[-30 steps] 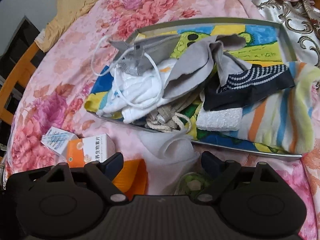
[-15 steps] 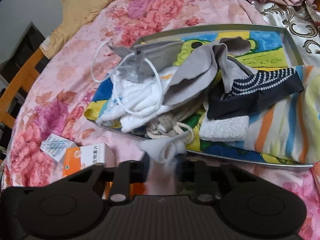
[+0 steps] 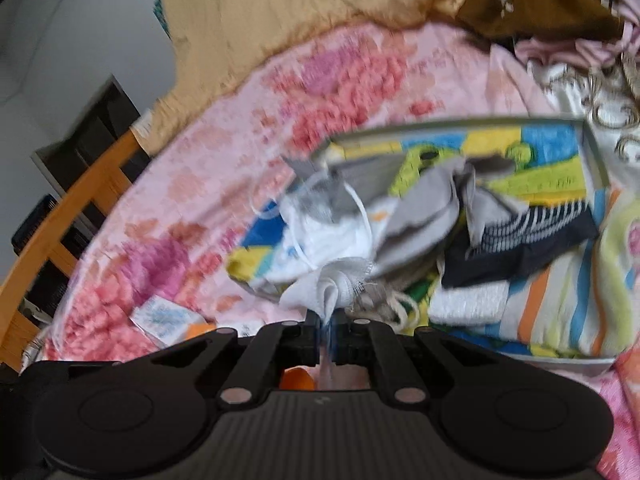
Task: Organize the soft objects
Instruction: 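Lift the orange piece and white tissue and carry them over the tray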
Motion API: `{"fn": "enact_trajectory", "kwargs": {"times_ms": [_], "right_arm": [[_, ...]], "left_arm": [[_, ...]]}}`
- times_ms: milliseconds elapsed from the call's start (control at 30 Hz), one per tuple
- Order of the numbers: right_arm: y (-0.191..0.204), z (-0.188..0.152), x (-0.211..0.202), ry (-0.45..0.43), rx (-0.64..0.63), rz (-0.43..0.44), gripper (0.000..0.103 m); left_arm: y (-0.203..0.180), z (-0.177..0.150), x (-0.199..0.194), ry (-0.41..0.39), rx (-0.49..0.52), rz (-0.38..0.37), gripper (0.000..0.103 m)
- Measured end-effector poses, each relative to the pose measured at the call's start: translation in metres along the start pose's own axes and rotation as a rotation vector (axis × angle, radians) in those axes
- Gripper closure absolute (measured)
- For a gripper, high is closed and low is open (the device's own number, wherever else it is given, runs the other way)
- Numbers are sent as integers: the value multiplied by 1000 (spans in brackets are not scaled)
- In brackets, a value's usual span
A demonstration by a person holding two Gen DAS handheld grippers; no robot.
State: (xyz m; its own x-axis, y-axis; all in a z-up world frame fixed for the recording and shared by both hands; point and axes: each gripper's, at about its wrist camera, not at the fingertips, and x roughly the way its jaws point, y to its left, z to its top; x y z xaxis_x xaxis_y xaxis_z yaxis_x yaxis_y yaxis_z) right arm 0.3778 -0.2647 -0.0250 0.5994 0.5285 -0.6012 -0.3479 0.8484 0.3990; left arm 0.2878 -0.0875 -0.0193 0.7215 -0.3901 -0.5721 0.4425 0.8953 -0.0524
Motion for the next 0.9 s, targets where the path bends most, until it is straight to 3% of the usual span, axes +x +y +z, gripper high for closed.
{"fn": "enact_trajectory", "kwargs": {"times_ms": [333, 567, 733, 900], "right_arm": [[1, 28, -54, -296, -42, 1, 98], [-32, 37, -61, -441, 65, -28, 98], [-56, 48, -54, -483, 109, -45, 98], [-76, 51, -34, -439, 151, -55, 97]], "left_arm": [[12, 61, -8, -175, -58, 63, 81], [15, 101, 33, -270, -86, 80, 81], [17, 105, 77, -272, -114, 59, 81], [16, 98, 112, -232, -100, 66, 81]]}}
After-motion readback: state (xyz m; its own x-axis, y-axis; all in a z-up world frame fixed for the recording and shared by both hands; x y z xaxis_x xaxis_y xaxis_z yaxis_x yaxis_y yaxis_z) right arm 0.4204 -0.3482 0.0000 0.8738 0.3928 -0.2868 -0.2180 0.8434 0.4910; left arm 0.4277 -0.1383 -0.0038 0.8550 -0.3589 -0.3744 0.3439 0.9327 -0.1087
